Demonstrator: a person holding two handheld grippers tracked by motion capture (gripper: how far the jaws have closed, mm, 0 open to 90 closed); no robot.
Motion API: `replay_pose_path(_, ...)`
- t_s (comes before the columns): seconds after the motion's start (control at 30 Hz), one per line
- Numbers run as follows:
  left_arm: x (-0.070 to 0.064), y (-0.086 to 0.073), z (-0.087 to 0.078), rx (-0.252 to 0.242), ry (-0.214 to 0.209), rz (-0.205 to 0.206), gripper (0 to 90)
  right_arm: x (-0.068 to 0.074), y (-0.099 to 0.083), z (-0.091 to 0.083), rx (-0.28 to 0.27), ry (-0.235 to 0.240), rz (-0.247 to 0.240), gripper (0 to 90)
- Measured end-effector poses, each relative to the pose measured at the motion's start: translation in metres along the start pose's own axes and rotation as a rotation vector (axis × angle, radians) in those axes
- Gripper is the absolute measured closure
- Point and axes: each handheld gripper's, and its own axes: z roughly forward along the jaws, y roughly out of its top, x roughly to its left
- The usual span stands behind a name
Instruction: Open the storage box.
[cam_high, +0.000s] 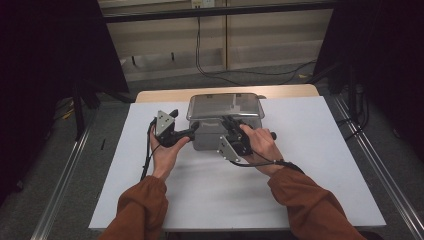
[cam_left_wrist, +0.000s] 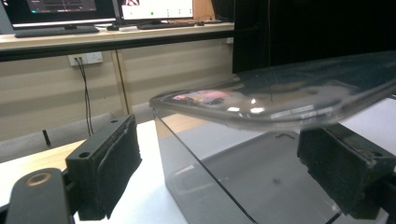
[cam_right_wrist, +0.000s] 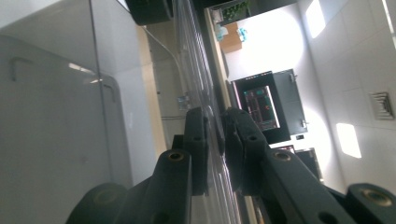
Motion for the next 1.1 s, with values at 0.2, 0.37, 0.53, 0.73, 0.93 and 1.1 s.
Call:
replay_pose_path(0.2,0.001,0.0,-0.002,0.009,0.005,0.008,13.5,0.004,-0.002,-0.001,-0.002,0.015,0.009,76.5)
replay_pose_path(0.37,0.0,0.0,-0.001,0.006,0.002,0.015,13.5,0.006,-0.004,-0.002,-0.005,0.008,0.017,75.2)
replay_pose_path(0.53,-0.004,0.0,0.0,0.003,0.001,0.027,14.0,0.001,-0.01,-0.001,-0.006,0.031,0.142,63.4)
replay_pose_path(0.73,-0.004,-0.002,0.001,0.012,-0.006,0.027,13.4,-0.007,-0.023,0.0,-0.001,0.065,0.363,46.1)
replay_pose_path(0.93,-0.003,-0.001,0.001,0.006,-0.003,0.028,13.3,-0.011,-0.033,-0.001,0.011,0.071,0.431,40.4)
replay_pose_path(1.1,-0.005,-0.001,0.0,0.006,0.002,0.033,12.8,-0.008,-0.049,-0.003,0.032,0.071,0.525,33.5)
